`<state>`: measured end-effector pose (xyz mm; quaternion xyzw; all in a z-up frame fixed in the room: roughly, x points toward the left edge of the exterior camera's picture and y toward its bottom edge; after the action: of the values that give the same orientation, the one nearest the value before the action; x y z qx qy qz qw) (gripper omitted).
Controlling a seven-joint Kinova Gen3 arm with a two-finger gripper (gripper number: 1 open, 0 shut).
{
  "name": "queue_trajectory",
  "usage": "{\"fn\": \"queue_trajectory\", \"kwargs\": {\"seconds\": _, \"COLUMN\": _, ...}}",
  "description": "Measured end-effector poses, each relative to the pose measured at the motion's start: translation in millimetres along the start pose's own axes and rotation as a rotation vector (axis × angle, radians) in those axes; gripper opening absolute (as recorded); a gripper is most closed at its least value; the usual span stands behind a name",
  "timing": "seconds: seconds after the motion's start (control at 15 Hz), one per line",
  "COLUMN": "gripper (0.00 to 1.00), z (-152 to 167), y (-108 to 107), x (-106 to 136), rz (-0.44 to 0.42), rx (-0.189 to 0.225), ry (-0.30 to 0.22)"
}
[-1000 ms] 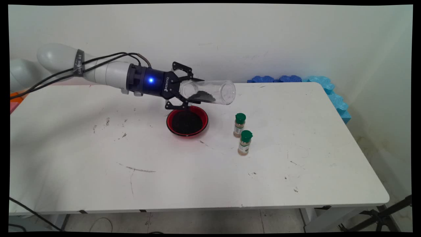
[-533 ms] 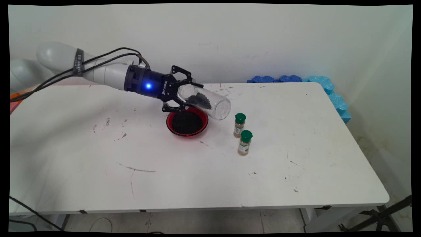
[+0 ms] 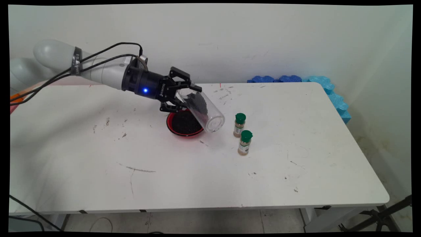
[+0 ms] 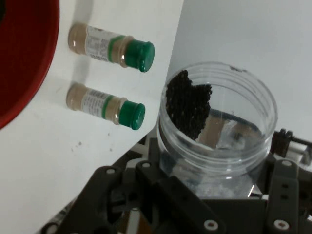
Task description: Pour the black seasoning powder in the red bowl
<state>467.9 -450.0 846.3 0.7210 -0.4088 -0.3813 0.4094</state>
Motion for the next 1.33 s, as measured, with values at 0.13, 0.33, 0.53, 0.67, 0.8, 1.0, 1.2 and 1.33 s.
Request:
{"fn": "queue_trajectory", "kwargs": {"seconds": 0.13, "gripper": 0.00, "z": -1.1, "y": 1.9, "x": -0.5, "rz": 0.077, "rx": 0.007, "ry": -0.007}}
{"fn": "queue_trajectory", "kwargs": {"seconds": 0.33, "gripper": 0.00, "z": -5.4, "y": 6.6, "x": -2.9, "rz": 0.199, "rx": 0.012, "ry": -0.017}}
{"fn": "queue_trajectory", "kwargs": {"seconds": 0.53, "gripper": 0.00, "z": -12.0, "y": 13.8, "x": -8.0, "rz": 0.357, "rx": 0.012, "ry": -0.034}}
{"fn": "queue_trajectory", "kwargs": {"seconds": 0.67, "gripper": 0.00, "z": -17.5, "y": 18.7, "x": -12.3, "rz": 0.463, "rx": 0.014, "ry": -0.043}}
{"fn": "queue_trajectory", "kwargs": {"seconds": 0.8, "gripper": 0.00, "z": -21.3, "y": 21.9, "x": -15.2, "rz": 0.535, "rx": 0.018, "ry": -0.049}}
{"fn": "queue_trajectory", "kwargs": {"seconds": 1.0, "gripper": 0.00, "z": -29.2, "y": 28.8, "x": -21.3, "rz": 0.668, "rx": 0.023, "ry": -0.056}}
{"fn": "queue_trajectory", "kwargs": {"seconds": 1.2, "gripper": 0.00, "z": -36.8, "y": 35.1, "x": -27.3, "rz": 0.824, "rx": 0.029, "ry": -0.059}}
{"fn": "queue_trajectory", "kwargs": {"seconds": 1.33, "gripper": 0.00, "z": -40.6, "y": 37.9, "x": -30.8, "rz": 0.916, "rx": 0.031, "ry": -0.054}}
